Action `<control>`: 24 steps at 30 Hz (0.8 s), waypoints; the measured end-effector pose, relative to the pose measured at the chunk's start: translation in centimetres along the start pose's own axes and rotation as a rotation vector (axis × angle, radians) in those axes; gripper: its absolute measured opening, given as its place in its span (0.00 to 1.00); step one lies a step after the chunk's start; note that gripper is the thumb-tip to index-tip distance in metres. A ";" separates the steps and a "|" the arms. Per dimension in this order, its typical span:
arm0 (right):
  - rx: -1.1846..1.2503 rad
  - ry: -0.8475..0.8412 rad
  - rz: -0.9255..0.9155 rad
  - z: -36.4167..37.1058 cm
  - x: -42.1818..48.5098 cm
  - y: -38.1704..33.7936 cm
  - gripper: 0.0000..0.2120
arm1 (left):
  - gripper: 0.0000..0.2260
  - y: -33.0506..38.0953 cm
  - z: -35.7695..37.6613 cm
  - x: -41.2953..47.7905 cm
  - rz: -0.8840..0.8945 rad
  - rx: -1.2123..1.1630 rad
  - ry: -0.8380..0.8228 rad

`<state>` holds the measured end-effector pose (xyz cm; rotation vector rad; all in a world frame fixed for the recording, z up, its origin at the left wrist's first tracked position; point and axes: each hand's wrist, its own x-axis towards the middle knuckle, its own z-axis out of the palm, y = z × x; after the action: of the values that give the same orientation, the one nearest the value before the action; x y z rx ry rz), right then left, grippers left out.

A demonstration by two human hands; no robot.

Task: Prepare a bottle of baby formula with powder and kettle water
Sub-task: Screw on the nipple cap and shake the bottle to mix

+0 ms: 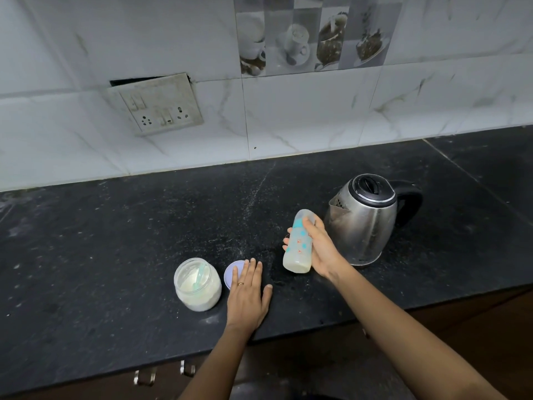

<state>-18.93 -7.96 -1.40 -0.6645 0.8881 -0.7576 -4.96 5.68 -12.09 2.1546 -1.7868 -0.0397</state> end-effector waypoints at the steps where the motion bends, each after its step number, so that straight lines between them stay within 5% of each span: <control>1: 0.001 0.004 0.000 0.1 0.0 0.0 0.21 | 0.25 -0.2 0.0 0.3 -0.007 0.003 -0.005; 8: -0.058 -0.135 0.067 -0.5 -0.3 -0.5 0.20 | 0.22 0.8 0.0 -0.3 0.087 -0.105 0.045; 12: 0.100 -0.011 0.039 -0.5 0.4 -0.4 0.23 | 0.21 1.6 0.7 -2.3 0.029 -0.217 0.052; 24: 0.085 -0.045 0.076 0.2 -0.1 0.1 0.21 | 0.30 1.6 0.3 -1.9 -0.064 -0.092 -0.026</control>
<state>-18.78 -7.79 -1.41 -0.5679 0.8312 -0.7061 -6.93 7.21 -12.35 2.1541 -1.6955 -0.1631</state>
